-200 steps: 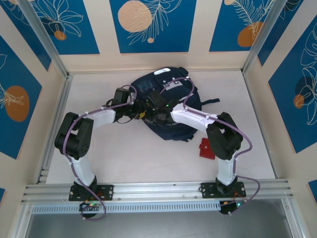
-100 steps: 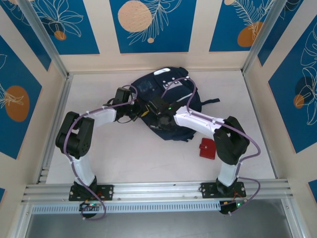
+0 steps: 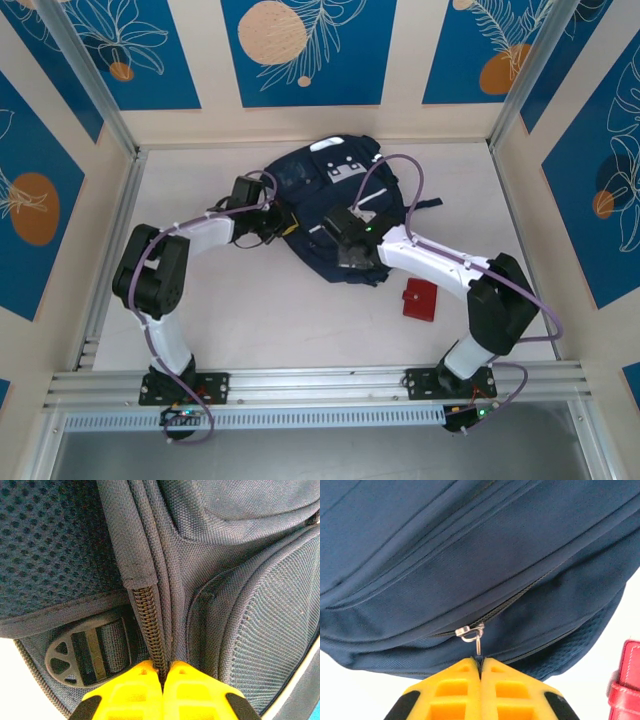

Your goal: Pack the student bag

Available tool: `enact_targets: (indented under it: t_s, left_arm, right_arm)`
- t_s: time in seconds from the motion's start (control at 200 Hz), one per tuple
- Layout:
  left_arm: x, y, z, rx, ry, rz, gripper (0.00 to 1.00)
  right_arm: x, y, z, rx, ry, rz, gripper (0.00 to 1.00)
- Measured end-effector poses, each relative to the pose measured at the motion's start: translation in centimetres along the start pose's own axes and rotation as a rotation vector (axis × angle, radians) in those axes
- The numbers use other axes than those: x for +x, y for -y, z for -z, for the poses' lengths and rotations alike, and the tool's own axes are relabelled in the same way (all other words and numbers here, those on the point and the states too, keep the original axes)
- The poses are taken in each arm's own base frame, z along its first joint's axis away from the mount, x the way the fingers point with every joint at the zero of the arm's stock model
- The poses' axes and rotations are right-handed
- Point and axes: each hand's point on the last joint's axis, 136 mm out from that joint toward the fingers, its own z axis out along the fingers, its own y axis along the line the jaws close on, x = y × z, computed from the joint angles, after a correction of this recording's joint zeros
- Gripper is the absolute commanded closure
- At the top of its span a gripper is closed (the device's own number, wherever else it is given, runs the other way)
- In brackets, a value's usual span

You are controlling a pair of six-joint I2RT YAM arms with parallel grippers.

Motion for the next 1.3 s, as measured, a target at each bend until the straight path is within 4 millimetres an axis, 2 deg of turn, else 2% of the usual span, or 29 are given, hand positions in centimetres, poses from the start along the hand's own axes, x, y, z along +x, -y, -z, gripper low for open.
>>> enact_targets:
  t_s: [0.095,0.195,0.275,0.37,0.44,0.605,0.72,0.975,1.095,1.21,1.3]
  left_arm:
    - [-1.2,-0.9,1.1,-0.045,0.054,-0.011,0.69]
    - [-3.3,-2.3,3.9,-0.112,0.147,-0.012,0.58]
    - [-4.0,-2.9,6.5,-0.142,0.209,-0.014,0.52]
    - [-3.8,-3.4,9.3,-0.159,0.258,-0.006,0.48]
    - [-3.0,-3.3,10.6,-0.148,0.272,-0.006,0.44]
    - [-0.9,-3.2,11.2,-0.089,0.246,0.039,0.42]
    - [-0.1,-3.4,10.4,-0.046,0.21,0.098,0.45]
    - [-0.4,-2.8,8.1,0.052,0.158,0.187,0.49]
    - [-0.3,-3.1,7.1,0.056,0.136,0.217,0.63]
    - [-0.3,-3.2,6.7,0.056,0.133,0.224,0.83]
    - [-0.3,-3.3,6.5,0.051,0.134,0.234,0.92]
  right_arm:
    - [-0.2,-1.7,-0.5,-0.114,-0.01,0.079,1.0]
    - [-0.1,-4.3,-0.5,-0.244,-0.019,0.168,1.0]
    - [-0.5,-6.9,-0.4,-0.336,-0.026,0.221,1.0]
    - [-1.2,-10.4,-0.4,-0.446,-0.028,0.256,1.0]
    - [-1.9,-13.0,-0.3,-0.519,-0.023,0.271,1.0]
    - [-3.1,-17.6,0.5,-0.636,0.001,0.299,1.0]
    - [-2.8,-19.1,0.8,-0.674,0.006,0.315,1.0]
    - [-2.6,-19.3,0.8,-0.68,-0.001,0.317,1.0]
    - [-2.7,-19.3,0.8,-0.681,-0.001,0.314,1.0]
    - [-2.6,-19.2,0.7,-0.678,-0.003,0.312,1.0]
    - [-2.5,-18.9,0.4,-0.653,-0.007,0.312,1.0]
